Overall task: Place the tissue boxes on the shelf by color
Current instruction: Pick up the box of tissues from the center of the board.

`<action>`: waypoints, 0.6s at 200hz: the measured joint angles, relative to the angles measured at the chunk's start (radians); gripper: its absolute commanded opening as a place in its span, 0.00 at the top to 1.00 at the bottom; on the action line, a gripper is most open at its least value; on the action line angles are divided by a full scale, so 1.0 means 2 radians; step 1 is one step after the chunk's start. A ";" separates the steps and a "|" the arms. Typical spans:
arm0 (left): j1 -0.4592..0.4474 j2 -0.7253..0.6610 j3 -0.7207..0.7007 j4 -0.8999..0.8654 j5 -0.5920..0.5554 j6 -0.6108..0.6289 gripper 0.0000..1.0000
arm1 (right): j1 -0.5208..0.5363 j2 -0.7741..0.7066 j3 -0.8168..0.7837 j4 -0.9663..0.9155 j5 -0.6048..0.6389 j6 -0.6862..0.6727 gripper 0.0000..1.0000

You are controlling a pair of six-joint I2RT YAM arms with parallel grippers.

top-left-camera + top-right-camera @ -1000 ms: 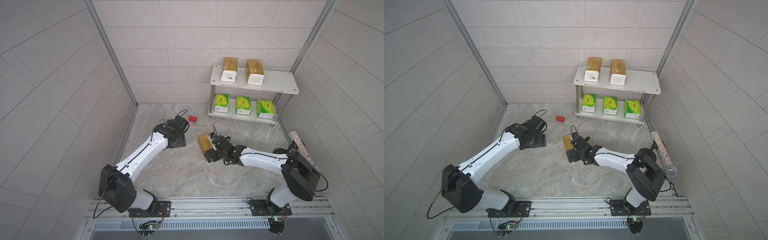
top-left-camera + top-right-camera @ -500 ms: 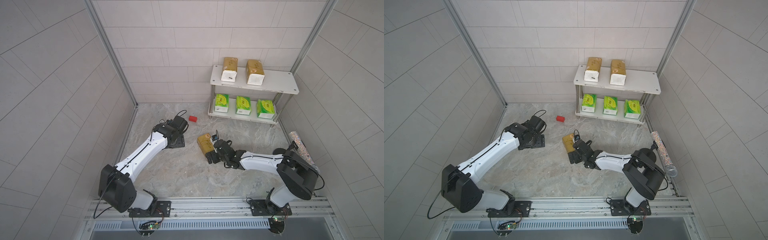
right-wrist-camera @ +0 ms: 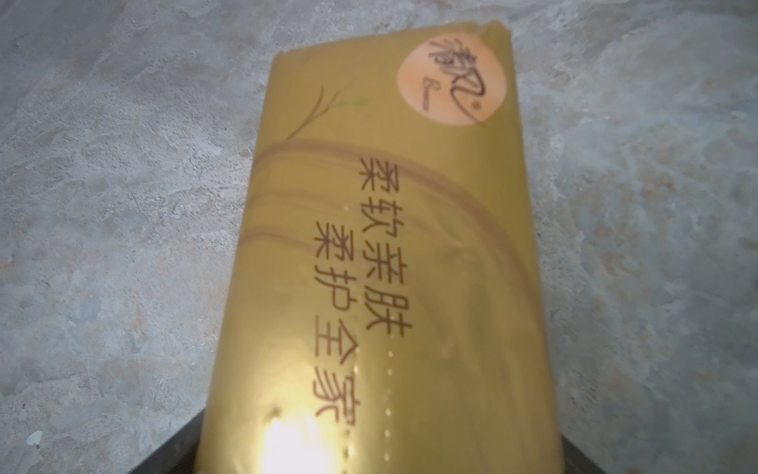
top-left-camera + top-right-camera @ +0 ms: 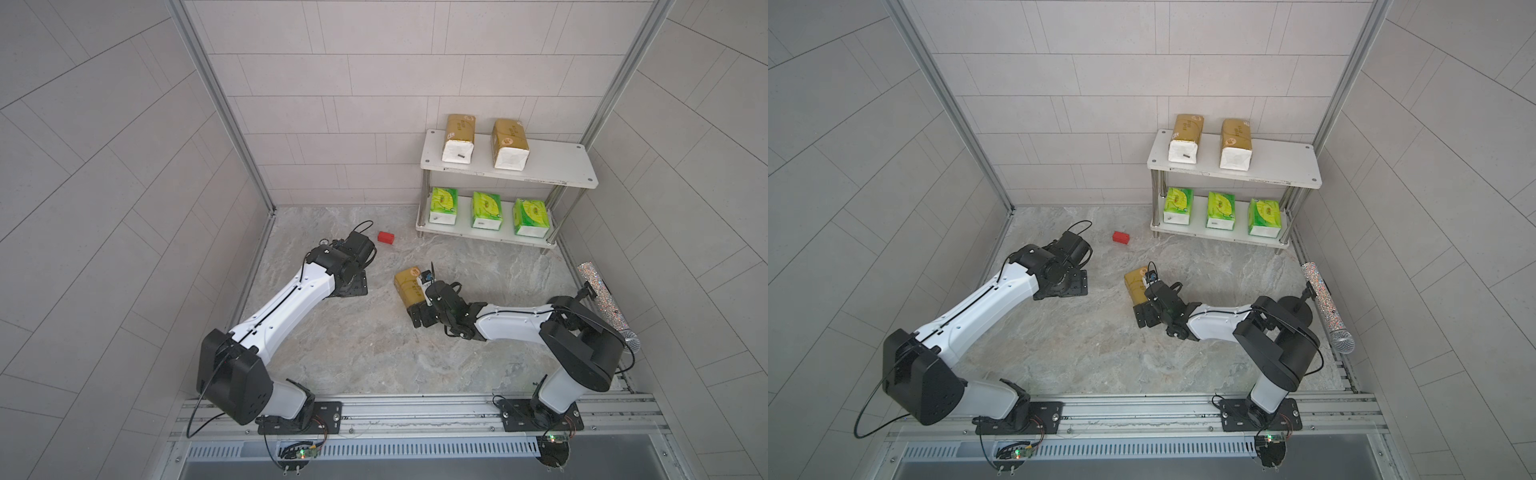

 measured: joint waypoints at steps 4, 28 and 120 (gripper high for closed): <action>0.000 0.000 0.000 0.000 0.000 0.000 0.10 | 0.000 0.001 0.000 0.002 0.000 -0.002 0.07; 0.000 0.000 0.000 0.000 -0.001 0.000 0.10 | 0.000 0.005 0.000 0.007 0.000 -0.006 0.10; 0.000 0.000 0.001 0.000 -0.002 0.000 0.10 | 0.000 -0.076 0.002 -0.076 0.001 -0.018 0.16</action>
